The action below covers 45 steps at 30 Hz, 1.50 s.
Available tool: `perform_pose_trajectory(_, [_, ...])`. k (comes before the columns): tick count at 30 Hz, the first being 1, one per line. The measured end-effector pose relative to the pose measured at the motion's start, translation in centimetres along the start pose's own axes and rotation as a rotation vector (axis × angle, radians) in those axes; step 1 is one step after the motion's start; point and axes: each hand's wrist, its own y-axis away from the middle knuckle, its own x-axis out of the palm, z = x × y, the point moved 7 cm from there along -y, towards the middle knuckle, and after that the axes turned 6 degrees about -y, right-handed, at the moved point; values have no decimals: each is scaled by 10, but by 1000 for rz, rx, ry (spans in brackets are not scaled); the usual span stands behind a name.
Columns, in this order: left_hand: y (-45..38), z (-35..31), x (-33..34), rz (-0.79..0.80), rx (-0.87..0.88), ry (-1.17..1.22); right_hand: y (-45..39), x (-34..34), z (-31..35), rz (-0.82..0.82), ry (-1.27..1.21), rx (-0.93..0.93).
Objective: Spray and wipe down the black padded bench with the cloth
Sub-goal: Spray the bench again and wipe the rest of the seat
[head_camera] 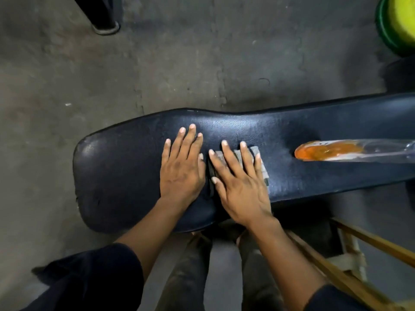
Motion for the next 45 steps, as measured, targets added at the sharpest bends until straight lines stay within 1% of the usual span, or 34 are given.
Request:
perform_pose_trajectory(2, [-2,0,-3,19,-19,35,7,-4,-16,-10,8,24])
perform_pose_trajectory(6, [-5,-7,-8,60,-87,136,-6,-13,-52,-84,-47,142])
perform_pose_trajectory(8, [-8,-5,-13,81,-127,184,-17,-15,-48,-120,-63,180])
perform_pose_trajectory(10, [-11,-14,-11,108,-128,234,-19,-11,-43,-134,-77,195])
perform_pose_trajectory(12, [-15,-35,-11,140,-106,301,-12,-10,-42,-122,-82,165])
perform_pose_trajectory(15, [-20,-72,-19,193,-86,383,2,-12,-47,-58,-115,104])
perform_pose_trajectory(20, [-30,-119,-34,198,-15,427,13,-9,-64,80,-45,47])
perform_pose_trajectory(26, [-29,-143,-18,193,17,452,15,-3,-67,-4,-71,19])
perform_pose_trajectory(27, [-27,-148,-18,178,38,465,19,-2,-67,-18,-98,10])
perform_pose_trajectory(29, [-24,-163,-21,151,104,492,28,-10,-75,-69,-198,80])
perform_pose_trajectory(31, [-21,-186,-24,164,187,477,41,-26,-78,-129,-186,118])
perform_pose_trajectory(32, [-22,-198,-25,182,216,451,46,-29,-79,-105,-106,124])
perform_pose_trajectory(33, [-24,-209,-26,202,236,420,48,-36,-79,-145,-67,103])
perform_pose_trajectory(36, [-37,-246,-29,271,264,312,61,-37,-98,-69,-182,82])
perform_pose_trajectory(38, [-42,-267,-26,319,228,326,77,-36,-121,-36,-151,93])
perform_pose_trajectory(40, [-42,-281,-25,314,150,389,106,-35,-149,23,-133,96])
perform_pose_trajectory(42, [-41,-289,-25,282,94,388,142,-40,-180,34,-211,181])
perform_pose_trajectory(45, [-33,-293,-28,321,46,393,197,-60,-213,-2,-254,309])
